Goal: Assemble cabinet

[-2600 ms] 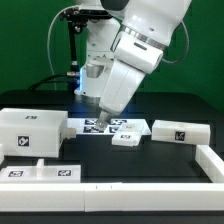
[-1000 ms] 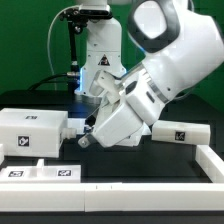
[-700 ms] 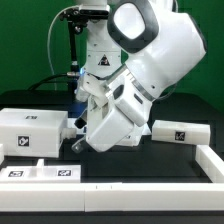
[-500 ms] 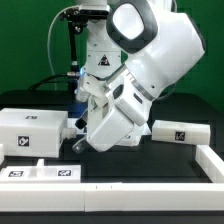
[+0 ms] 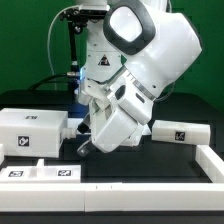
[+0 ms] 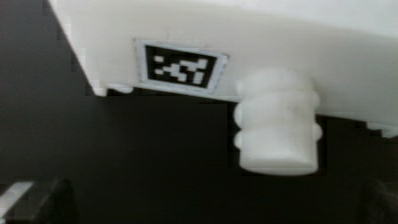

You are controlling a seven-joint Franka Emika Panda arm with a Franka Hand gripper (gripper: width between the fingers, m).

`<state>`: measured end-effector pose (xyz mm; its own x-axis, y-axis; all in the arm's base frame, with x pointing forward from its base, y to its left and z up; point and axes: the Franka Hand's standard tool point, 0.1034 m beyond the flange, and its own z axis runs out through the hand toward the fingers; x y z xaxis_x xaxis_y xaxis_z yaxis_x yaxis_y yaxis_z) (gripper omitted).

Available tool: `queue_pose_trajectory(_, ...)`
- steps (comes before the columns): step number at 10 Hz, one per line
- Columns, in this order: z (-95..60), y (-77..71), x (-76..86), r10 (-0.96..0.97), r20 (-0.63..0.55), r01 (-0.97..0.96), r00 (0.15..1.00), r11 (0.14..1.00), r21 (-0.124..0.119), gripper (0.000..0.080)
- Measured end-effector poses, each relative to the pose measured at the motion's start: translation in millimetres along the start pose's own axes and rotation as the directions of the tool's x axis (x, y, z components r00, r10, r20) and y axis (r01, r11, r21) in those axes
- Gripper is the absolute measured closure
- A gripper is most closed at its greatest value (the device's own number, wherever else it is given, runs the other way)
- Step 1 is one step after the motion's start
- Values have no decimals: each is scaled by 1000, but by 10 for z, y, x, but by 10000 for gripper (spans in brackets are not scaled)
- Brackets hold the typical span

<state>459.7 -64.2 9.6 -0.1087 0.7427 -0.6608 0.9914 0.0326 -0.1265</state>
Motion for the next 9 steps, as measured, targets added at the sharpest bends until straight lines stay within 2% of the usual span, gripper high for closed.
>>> queue_pose_trajectory(4, 3, -4, 2, 15, -1, -15, 1000, 1000, 0, 4)
queue_pose_trajectory(9, -40, -7, 13, 199, -22, -199, 980, 980, -8, 4)
